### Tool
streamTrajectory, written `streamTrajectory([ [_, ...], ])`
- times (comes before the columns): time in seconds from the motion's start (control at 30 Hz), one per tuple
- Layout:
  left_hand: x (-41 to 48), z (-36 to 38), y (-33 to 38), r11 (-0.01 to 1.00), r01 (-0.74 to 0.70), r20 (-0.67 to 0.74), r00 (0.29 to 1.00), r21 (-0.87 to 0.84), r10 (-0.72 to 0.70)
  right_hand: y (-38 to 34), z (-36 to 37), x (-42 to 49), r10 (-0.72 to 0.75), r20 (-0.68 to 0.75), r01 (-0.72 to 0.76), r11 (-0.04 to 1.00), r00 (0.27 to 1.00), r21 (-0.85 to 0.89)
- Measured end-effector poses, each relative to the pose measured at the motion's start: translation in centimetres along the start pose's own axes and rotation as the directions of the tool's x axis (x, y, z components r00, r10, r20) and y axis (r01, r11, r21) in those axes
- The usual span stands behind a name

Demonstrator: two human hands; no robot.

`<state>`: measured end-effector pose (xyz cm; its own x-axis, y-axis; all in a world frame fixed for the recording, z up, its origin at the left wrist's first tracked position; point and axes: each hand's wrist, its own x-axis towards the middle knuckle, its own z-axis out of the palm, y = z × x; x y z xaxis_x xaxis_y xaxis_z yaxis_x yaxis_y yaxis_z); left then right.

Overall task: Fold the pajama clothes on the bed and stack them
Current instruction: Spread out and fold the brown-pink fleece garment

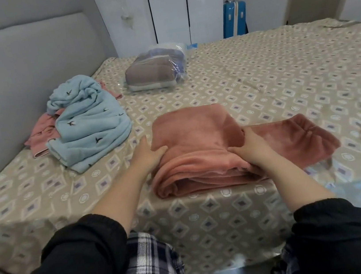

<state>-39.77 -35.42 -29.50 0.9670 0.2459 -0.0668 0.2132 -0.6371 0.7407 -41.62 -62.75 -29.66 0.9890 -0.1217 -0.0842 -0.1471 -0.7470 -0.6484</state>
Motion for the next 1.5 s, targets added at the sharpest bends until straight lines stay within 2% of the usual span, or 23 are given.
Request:
streamTrajectory([
  [0.1,-2.8,0.1,-1.4,0.954,-0.284,-0.159,0.951,-0.097,0.267,-0.8,0.1,-1.0,-0.151,-0.178,0.118,0.977,0.972,-0.179],
  [0.17,-5.0,0.5,-2.7,0.887,-0.450,-0.181,0.886,-0.103,0.428,-1.0,-0.3,-1.8,-0.239,-0.191,0.211,0.965,0.952,-0.152],
  [0.23,-6.5,0.9,-4.1,0.842,-0.540,-0.097,0.839,-0.021,0.535,-0.7,-0.4,-2.9,-0.292,-0.018,0.287,0.949,0.956,-0.133],
  [0.3,-6.9,0.9,-4.8,0.792,-0.601,-0.049,0.793,0.108,0.608,0.0,-0.3,-4.2,-0.279,0.205,0.323,0.918,0.938,-0.229],
  [0.37,-6.8,0.7,-4.9,0.740,-0.639,-0.039,0.751,0.209,0.660,0.8,-0.3,-5.0,-0.246,0.299,0.330,0.903,0.922,-0.274],
  [0.43,-7.2,0.7,-4.9,0.735,-0.639,-0.030,0.750,0.224,0.661,1.3,-0.3,-5.4,-0.281,0.244,0.338,0.911,0.928,-0.237],
  [0.53,-7.8,0.6,-4.7,0.744,-0.636,-0.122,0.737,0.204,0.664,1.3,0.3,-5.4,-0.355,0.055,0.359,0.922,0.933,-0.142],
  [0.6,-8.2,0.3,-4.5,0.666,-0.702,-0.152,0.651,0.254,0.744,1.6,0.7,-5.5,-0.395,-0.019,0.388,0.908,0.918,-0.157],
  [0.67,-8.3,-0.4,-4.9,0.572,-0.757,-0.118,0.566,0.315,0.816,2.3,0.8,-5.4,-0.448,-0.039,0.424,0.867,0.893,-0.261],
  [0.73,-8.0,-1.1,-5.3,0.532,-0.765,-0.055,0.553,0.362,0.832,2.8,0.7,-5.3,-0.447,-0.054,0.405,0.850,0.893,-0.337],
  [0.83,-7.6,-1.4,-6.0,0.566,-0.744,0.035,0.615,0.355,0.787,3.6,0.8,-5.1,-0.412,-0.053,0.378,0.873,0.910,-0.308],
  [0.93,-7.3,-1.4,-6.8,0.635,-0.717,0.041,0.672,0.288,0.740,4.0,0.2,-4.8,-0.358,0.010,0.358,0.933,0.934,-0.044],
  [0.97,-7.3,-1.2,-7.0,0.694,-0.687,0.011,0.712,0.215,0.702,4.0,-0.2,-4.8,-0.315,0.051,0.310,0.946,0.948,0.090],
  [1.0,-7.4,-1.0,-7.0,0.779,-0.620,-0.027,0.781,0.089,0.624,3.9,-0.6,-4.8,-0.260,0.082,0.232,0.940,0.962,0.249],
  [1.07,-7.4,-0.6,-6.4,0.908,-0.364,-0.080,0.932,-0.208,0.355,3.4,-1.0,-4.8,-0.111,0.073,0.057,0.853,0.991,0.519],
  [1.13,-7.1,-0.4,-5.7,0.922,-0.047,-0.034,0.999,-0.383,0.037,3.0,-0.4,-4.5,0.077,0.045,-0.089,0.798,0.996,0.596],
  [1.17,-6.9,-0.4,-5.5,0.902,0.082,0.035,0.997,-0.424,-0.075,2.7,0.2,-4.5,0.133,0.031,-0.127,0.812,0.991,0.569],
  [1.2,-6.8,-0.3,-5.3,0.875,0.166,0.116,0.985,-0.455,-0.126,2.5,0.8,-4.6,0.143,0.016,-0.131,0.848,0.990,0.514],
  [1.27,-6.9,0.0,-5.0,0.818,0.243,0.248,0.960,-0.522,-0.127,2.0,1.9,-4.8,0.076,0.017,-0.077,0.908,0.997,0.413],
  [1.33,-6.7,0.2,-4.9,0.750,0.297,0.309,0.942,-0.590,-0.130,2.0,2.2,-4.4,0.072,0.044,-0.083,0.906,0.996,0.416],
  [1.4,-6.5,0.0,-5.1,0.716,0.346,0.306,0.932,-0.606,-0.192,2.1,2.0,-3.9,0.196,0.018,-0.176,0.830,0.980,0.529],
  [1.43,-6.4,-0.2,-5.3,0.740,0.341,0.265,0.938,-0.580,-0.224,2.0,1.9,-3.7,0.256,0.006,-0.214,0.796,0.967,0.565],
  [1.5,-6.4,-0.4,-5.4,0.849,0.274,0.173,0.961,-0.451,-0.217,1.4,1.9,-3.6,0.290,-0.026,-0.229,0.804,0.957,0.549],
])
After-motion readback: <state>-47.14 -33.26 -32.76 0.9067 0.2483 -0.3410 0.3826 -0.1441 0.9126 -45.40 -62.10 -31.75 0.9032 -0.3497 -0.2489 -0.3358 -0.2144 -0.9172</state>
